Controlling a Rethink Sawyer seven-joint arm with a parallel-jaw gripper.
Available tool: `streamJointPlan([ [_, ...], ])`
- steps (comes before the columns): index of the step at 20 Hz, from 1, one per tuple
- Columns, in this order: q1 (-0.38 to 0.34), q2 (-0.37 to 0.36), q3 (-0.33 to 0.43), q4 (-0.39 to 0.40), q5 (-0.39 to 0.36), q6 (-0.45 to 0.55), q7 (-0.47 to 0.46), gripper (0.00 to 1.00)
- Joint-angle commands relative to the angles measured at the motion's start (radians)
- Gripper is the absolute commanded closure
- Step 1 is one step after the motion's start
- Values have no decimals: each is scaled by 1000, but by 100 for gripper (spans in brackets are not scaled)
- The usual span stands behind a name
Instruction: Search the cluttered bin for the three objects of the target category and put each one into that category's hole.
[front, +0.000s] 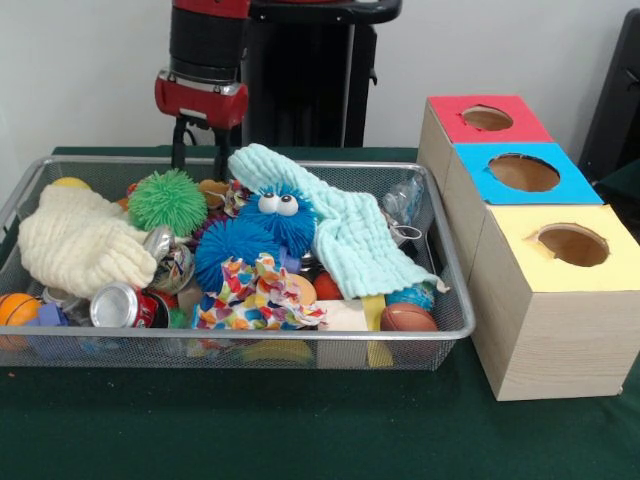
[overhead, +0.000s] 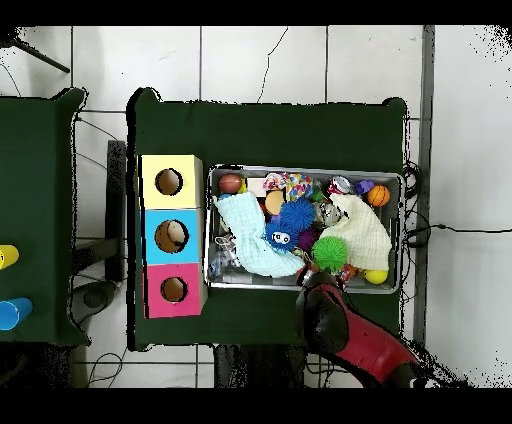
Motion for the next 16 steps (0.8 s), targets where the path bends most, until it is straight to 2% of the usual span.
streamJointPlan([
  [1, -25, 60, 125, -95, -34, -91, 198, 0],
  [8, -55, 122, 147, -115, -54, -127, 199, 0],
  [16, -70, 162, 129, -108, -59, -160, 199, 0],
])
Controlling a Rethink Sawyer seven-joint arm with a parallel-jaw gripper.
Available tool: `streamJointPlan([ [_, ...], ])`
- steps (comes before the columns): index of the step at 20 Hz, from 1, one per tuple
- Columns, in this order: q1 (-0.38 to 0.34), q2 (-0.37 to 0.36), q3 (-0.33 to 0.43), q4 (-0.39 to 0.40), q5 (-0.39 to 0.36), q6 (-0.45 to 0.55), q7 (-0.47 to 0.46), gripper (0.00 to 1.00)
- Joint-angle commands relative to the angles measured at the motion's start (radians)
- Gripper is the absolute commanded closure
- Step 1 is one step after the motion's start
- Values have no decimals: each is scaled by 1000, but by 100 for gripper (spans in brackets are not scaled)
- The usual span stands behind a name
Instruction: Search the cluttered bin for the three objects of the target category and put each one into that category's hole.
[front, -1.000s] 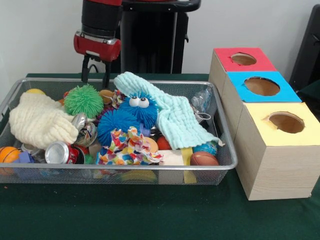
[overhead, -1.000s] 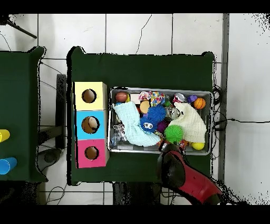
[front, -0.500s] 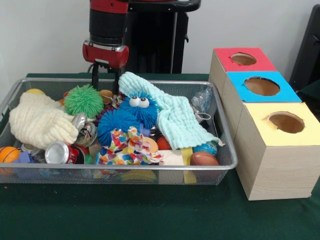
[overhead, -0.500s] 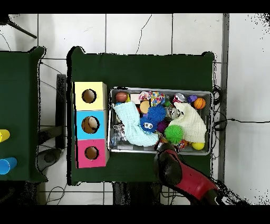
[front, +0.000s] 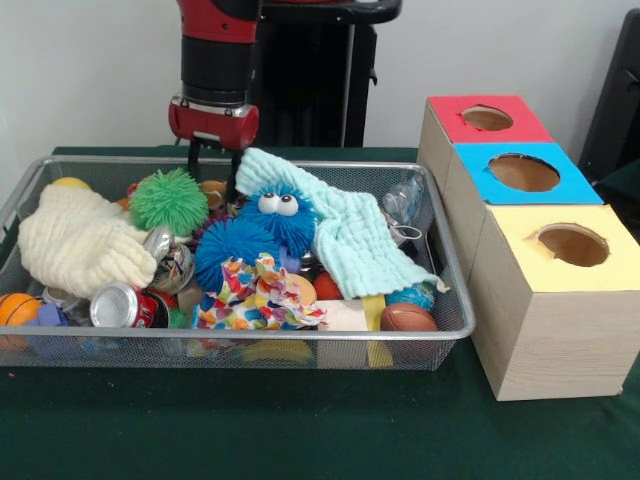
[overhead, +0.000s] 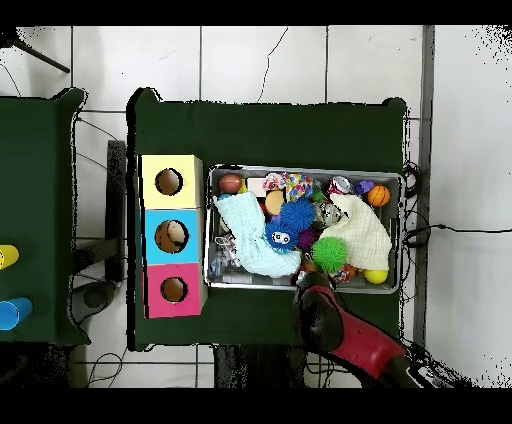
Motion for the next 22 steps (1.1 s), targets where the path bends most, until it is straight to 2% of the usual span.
streamJointPlan([
  [1, -19, 69, 75, -100, -25, -82, 202, 0],
  [10, -2, 74, 47, -45, 10, -62, 217, 0],
  [16, 60, 13, -31, 31, 61, 62, 203, 0],
  [21, 89, 5, -53, 16, 45, 165, 145, 0],
  [22, 93, 5, -57, 10, 37, 176, 148, 100],
])
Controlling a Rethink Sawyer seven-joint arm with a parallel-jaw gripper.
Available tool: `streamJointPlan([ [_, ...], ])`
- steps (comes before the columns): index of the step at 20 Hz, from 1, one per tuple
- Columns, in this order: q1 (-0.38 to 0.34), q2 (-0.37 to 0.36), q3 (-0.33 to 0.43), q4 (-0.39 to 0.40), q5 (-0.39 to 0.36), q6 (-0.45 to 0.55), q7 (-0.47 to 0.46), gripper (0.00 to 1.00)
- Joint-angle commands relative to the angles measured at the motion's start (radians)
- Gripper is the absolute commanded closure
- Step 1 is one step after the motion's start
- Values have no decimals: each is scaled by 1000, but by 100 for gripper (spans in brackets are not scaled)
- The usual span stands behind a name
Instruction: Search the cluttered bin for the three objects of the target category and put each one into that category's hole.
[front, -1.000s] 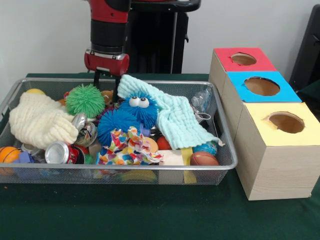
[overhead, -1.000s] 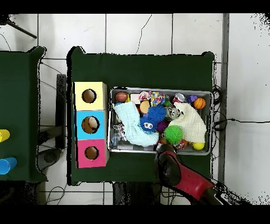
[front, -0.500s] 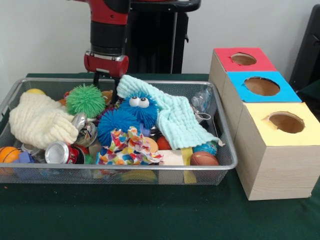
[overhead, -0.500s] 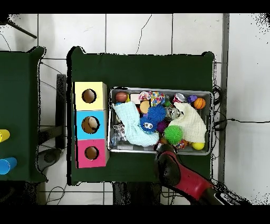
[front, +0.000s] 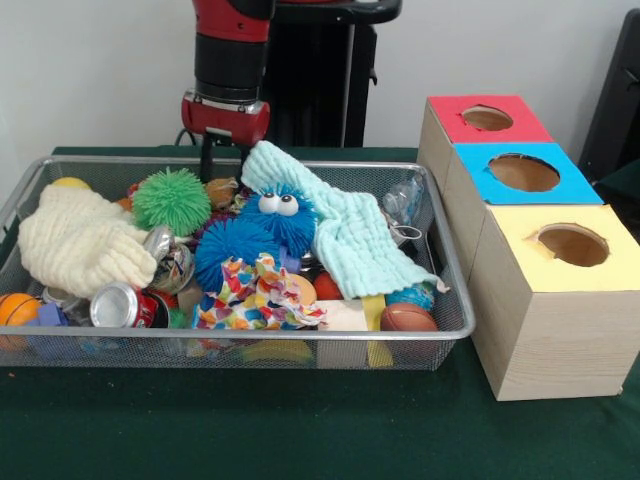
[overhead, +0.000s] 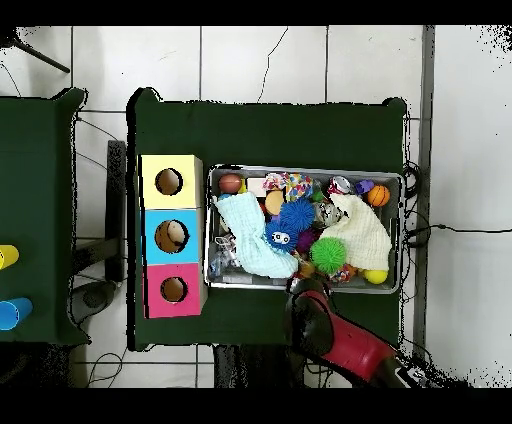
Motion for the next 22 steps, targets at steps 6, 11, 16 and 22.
streamJointPlan([
  [6, 40, 6, -9, -12, 12, 139, 155, 100],
  [11, 36, 23, -10, -48, 9, 113, 155, 100],
  [16, 31, 13, -10, -58, 6, 87, 160, 100],
  [22, 31, -195, 20, 19, -1, 117, 179, 100],
])
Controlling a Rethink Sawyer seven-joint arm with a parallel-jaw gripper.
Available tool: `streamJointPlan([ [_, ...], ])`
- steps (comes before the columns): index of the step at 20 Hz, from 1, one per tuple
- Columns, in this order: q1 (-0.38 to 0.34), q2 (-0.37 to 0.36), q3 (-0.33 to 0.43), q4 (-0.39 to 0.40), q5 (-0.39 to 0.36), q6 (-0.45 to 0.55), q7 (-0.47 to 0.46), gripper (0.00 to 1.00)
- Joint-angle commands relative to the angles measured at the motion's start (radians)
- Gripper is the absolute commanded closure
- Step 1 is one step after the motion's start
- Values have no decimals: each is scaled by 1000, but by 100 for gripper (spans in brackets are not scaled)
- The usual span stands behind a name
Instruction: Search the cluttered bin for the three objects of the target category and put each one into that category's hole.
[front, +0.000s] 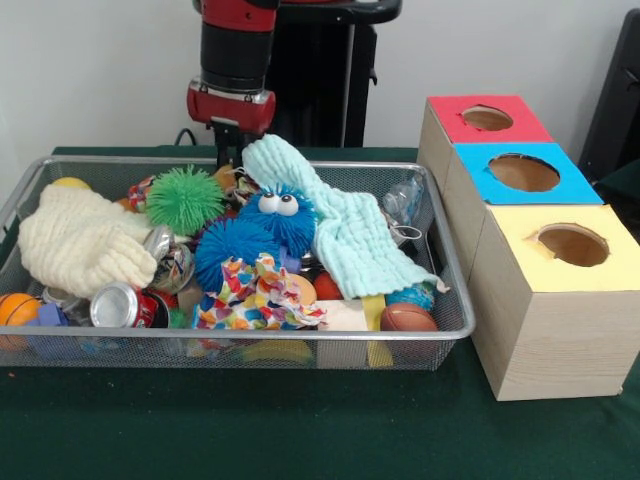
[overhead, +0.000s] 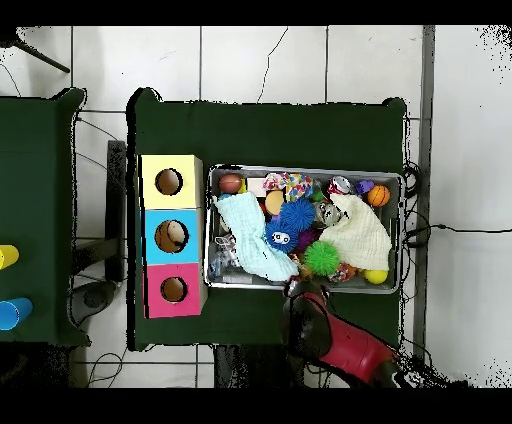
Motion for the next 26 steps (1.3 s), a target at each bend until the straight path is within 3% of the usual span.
streamJointPlan([
  [1, -5, -191, 52, 18, -4, 69, 180, 100],
  [8, 3, -376, 78, 25, 19, 191, 148, 100],
  [11, 21, -425, 71, 14, 35, 247, 140, 100],
  [18, 12, -521, 147, 37, 66, 322, 166, 100],
  [22, 105, -583, 94, 22, 113, 413, 191, 100],
  [26, 257, -616, -9, -25, 147, 533, 259, 100],
])
